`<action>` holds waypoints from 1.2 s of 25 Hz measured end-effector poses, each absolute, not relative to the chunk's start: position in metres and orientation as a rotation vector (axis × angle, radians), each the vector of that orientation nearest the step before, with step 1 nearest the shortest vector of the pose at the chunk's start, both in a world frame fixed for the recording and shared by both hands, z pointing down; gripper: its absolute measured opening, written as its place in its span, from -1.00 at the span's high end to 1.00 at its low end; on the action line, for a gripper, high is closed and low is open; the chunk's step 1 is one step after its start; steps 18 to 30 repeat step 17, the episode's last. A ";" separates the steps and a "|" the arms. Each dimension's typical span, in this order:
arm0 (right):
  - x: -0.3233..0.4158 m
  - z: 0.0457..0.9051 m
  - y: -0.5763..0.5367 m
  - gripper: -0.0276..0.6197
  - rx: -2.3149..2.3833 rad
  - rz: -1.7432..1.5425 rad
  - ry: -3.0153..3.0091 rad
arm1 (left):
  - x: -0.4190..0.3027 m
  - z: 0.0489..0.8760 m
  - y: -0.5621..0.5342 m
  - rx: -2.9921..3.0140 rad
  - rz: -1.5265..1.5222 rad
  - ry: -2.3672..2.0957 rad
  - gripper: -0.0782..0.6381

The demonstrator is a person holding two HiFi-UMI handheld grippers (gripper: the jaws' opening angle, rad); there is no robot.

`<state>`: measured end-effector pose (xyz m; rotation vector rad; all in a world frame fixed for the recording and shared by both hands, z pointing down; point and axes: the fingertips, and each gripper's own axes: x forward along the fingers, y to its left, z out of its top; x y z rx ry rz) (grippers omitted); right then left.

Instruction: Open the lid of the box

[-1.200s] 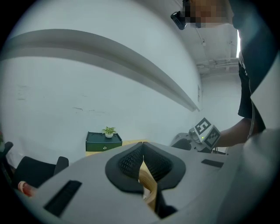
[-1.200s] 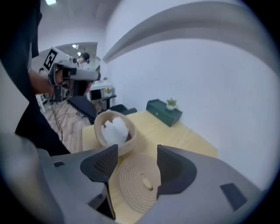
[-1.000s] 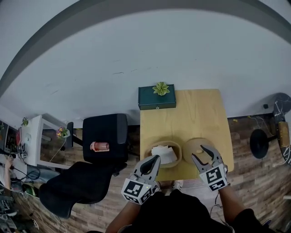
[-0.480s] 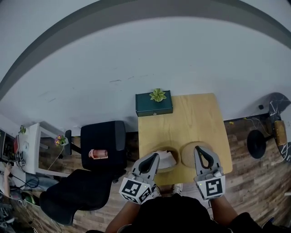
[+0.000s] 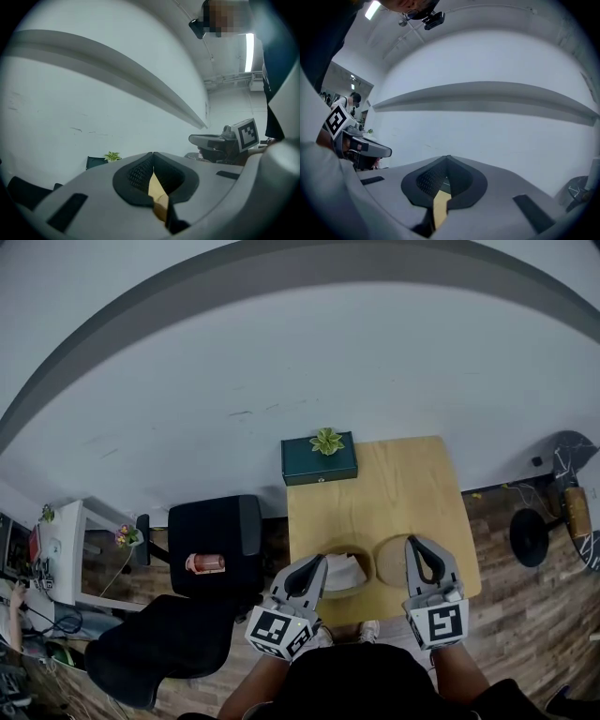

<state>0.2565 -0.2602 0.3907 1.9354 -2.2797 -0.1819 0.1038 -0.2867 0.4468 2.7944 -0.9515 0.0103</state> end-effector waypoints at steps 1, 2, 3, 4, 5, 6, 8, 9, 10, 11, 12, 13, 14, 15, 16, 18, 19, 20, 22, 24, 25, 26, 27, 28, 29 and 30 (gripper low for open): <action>0.256 0.389 -0.259 0.86 1.937 -0.189 -2.280 | 0.104 0.447 -0.285 2.800 0.016 -0.947 0.73; 0.255 0.388 -0.258 0.86 1.937 -0.195 -2.280 | 0.104 0.447 -0.284 2.806 0.023 -0.943 0.73; 0.254 0.387 -0.257 0.86 1.934 -0.198 -2.281 | 0.105 0.447 -0.282 2.811 0.029 -0.938 0.73; 0.253 0.387 -0.255 0.86 1.932 -0.197 -2.285 | 0.105 0.447 -0.281 2.815 0.034 -0.934 0.73; 0.252 0.387 -0.254 0.86 1.930 -0.194 -2.293 | 0.104 0.448 -0.279 2.816 0.036 -0.930 0.73; 0.250 0.387 -0.253 0.86 1.927 -0.190 -2.304 | 0.104 0.448 -0.278 2.817 0.036 -0.928 0.73; 0.246 0.385 -0.251 0.86 1.916 -0.189 -2.325 | 0.102 0.448 -0.276 2.819 0.033 -0.927 0.73; 0.244 0.384 -0.251 0.86 1.908 -0.195 -2.330 | 0.101 0.448 -0.275 2.820 0.032 -0.928 0.73; 0.243 0.382 -0.251 0.86 1.899 -0.204 -2.333 | 0.100 0.448 -0.275 2.820 0.032 -0.929 0.73; 0.241 0.381 -0.251 0.86 1.888 -0.216 -2.334 | 0.099 0.448 -0.274 2.820 0.032 -0.930 0.73; 0.240 0.381 -0.251 0.86 1.880 -0.228 -2.334 | 0.098 0.448 -0.274 2.820 0.031 -0.931 0.73; 0.239 0.380 -0.251 0.86 1.876 -0.237 -2.333 | 0.098 0.447 -0.273 2.820 0.028 -0.932 0.73; 0.239 0.380 -0.251 0.86 1.877 -0.240 -2.332 | 0.097 0.446 -0.273 2.822 0.025 -0.933 0.73; 0.239 0.379 -0.251 0.86 1.881 -0.240 -2.330 | 0.096 0.446 -0.273 2.823 0.021 -0.933 0.73; 0.238 0.379 -0.250 0.86 1.885 -0.240 -2.329 | 0.096 0.445 -0.272 2.824 0.019 -0.933 0.73; 0.238 0.378 -0.250 0.86 1.890 -0.241 -2.327 | 0.095 0.444 -0.272 2.825 0.016 -0.933 0.73; 0.238 0.378 -0.250 0.86 1.890 -0.241 -2.327 | 0.095 0.444 -0.272 2.825 0.016 -0.933 0.73; 0.238 0.378 -0.250 0.86 1.890 -0.241 -2.327 | 0.095 0.444 -0.272 2.825 0.016 -0.933 0.73; 0.238 0.378 -0.250 0.86 1.890 -0.241 -2.327 | 0.095 0.444 -0.272 2.825 0.016 -0.933 0.73; 0.238 0.378 -0.250 0.86 1.890 -0.241 -2.327 | 0.095 0.444 -0.272 2.825 0.016 -0.933 0.73; 0.238 0.378 -0.250 0.86 1.890 -0.241 -2.327 | 0.095 0.444 -0.272 2.825 0.016 -0.933 0.73; 0.238 0.378 -0.250 0.86 1.890 -0.241 -2.327 | 0.095 0.444 -0.272 2.825 0.016 -0.933 0.73; 0.238 0.378 -0.250 0.86 1.890 -0.241 -2.327 | 0.095 0.444 -0.272 2.825 0.016 -0.933 0.73; 0.238 0.378 -0.250 0.86 1.890 -0.241 -2.327 | 0.095 0.444 -0.272 2.825 0.016 -0.933 0.73; 0.238 0.378 -0.250 0.86 1.890 -0.241 -2.327 | 0.095 0.444 -0.272 2.825 0.016 -0.933 0.73; 0.238 0.378 -0.250 0.86 1.890 -0.241 -2.327 | 0.095 0.444 -0.272 2.825 0.016 -0.933 0.73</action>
